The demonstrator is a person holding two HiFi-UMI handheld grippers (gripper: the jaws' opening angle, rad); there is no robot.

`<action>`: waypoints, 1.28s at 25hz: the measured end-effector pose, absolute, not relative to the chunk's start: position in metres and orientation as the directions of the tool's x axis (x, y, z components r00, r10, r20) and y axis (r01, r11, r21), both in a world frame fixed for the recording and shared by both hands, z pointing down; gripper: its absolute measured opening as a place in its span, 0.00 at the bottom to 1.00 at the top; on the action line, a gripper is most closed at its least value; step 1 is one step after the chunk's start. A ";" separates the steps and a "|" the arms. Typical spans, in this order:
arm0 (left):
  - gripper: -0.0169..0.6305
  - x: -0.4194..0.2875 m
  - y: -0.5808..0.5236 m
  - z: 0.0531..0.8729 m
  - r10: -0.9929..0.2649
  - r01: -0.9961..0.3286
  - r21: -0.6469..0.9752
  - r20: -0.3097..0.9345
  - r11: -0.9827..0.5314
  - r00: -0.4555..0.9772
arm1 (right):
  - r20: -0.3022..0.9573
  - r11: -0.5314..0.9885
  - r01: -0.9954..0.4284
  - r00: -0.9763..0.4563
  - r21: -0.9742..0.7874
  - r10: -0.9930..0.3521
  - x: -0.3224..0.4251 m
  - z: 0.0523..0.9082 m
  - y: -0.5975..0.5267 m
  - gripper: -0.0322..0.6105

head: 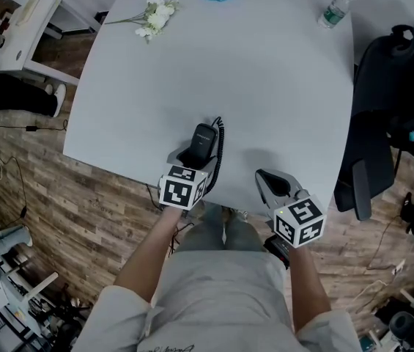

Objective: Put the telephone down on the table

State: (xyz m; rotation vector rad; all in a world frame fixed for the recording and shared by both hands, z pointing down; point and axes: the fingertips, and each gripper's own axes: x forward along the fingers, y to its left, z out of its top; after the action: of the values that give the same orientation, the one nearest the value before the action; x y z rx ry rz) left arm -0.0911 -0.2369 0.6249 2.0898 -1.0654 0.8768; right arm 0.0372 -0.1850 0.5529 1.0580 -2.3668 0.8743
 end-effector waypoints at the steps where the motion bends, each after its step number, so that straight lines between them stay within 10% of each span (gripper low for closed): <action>1: 0.48 -0.092 -0.238 0.627 -0.431 -0.850 0.227 0.782 -0.475 0.450 | 0.579 0.515 -0.768 -0.632 -0.380 -0.515 0.037 0.553 -0.185 0.06; 32: 0.48 -0.095 -0.268 0.654 -0.437 -0.878 0.201 0.805 -0.435 0.401 | 0.591 0.511 -0.750 -0.653 -0.419 -0.474 0.037 0.570 -0.183 0.06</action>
State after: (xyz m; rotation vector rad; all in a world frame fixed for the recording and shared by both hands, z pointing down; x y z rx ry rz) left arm -0.0946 -0.2680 0.6541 2.0344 -1.1176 0.9071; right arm 0.0370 -0.1827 0.5705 1.0095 -2.3543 0.9373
